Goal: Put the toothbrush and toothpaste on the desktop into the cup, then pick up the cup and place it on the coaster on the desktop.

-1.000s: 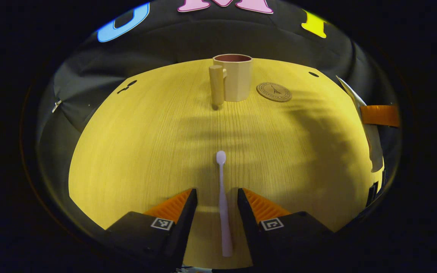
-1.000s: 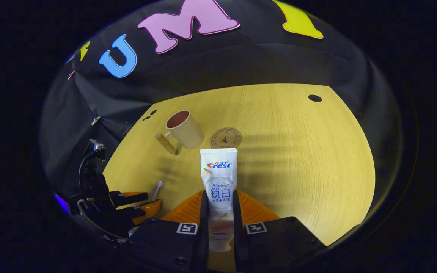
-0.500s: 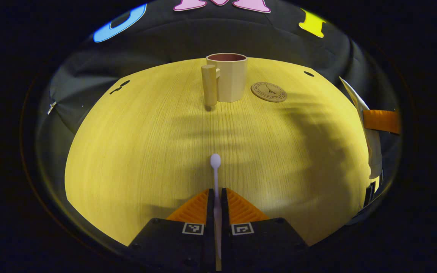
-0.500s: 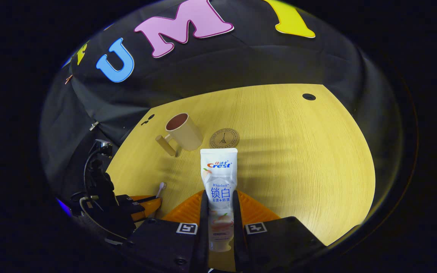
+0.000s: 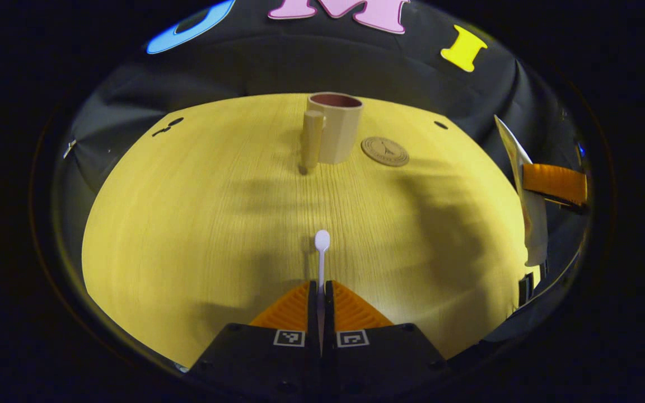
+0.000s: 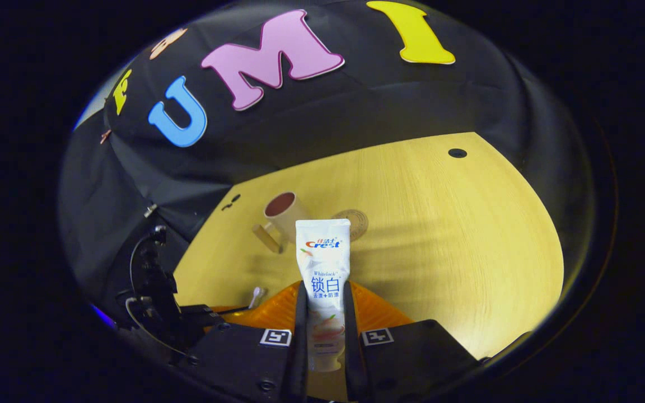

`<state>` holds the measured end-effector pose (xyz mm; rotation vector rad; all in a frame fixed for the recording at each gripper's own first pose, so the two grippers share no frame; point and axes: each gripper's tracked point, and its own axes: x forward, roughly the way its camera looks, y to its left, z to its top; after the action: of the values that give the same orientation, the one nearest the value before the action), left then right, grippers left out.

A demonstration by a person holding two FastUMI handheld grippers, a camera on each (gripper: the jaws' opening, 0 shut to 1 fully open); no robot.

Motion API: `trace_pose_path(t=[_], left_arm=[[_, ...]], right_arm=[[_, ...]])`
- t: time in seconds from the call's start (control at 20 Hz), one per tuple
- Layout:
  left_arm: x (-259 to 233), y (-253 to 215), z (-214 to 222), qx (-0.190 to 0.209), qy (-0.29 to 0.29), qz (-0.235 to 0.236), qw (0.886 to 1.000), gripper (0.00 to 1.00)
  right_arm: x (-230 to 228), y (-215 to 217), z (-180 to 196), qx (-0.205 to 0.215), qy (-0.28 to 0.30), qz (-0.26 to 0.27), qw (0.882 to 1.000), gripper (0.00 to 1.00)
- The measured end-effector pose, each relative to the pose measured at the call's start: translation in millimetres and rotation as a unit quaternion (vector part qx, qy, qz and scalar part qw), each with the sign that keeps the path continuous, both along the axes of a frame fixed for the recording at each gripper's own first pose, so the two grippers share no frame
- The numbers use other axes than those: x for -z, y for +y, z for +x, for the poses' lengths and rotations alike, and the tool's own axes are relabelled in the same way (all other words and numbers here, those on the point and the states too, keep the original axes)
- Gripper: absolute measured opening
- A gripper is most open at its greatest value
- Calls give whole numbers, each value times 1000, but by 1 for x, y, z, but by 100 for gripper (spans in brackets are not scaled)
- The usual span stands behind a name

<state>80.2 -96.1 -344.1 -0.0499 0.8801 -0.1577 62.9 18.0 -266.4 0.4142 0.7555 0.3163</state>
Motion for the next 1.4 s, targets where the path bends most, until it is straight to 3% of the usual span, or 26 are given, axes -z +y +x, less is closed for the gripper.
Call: trace_pose_path(t=[0.3,0.6,1.0,1.4], left_arm=[[-60,6,6,14,-80,-63,995,9],[-105,25,4,10,-132,-115,985,6],[-128,42,-6,16,-160,-127,979,6],[-136,60,-25,12,-166,-122,979,6]], right_arm=[[-63,35,55,6,-96,41,995,30],[-92,78,125,12,-169,56,984,30],[-60,123,215,44,-201,49,977,30],[2,146,234,23,-186,-11,982,30]])
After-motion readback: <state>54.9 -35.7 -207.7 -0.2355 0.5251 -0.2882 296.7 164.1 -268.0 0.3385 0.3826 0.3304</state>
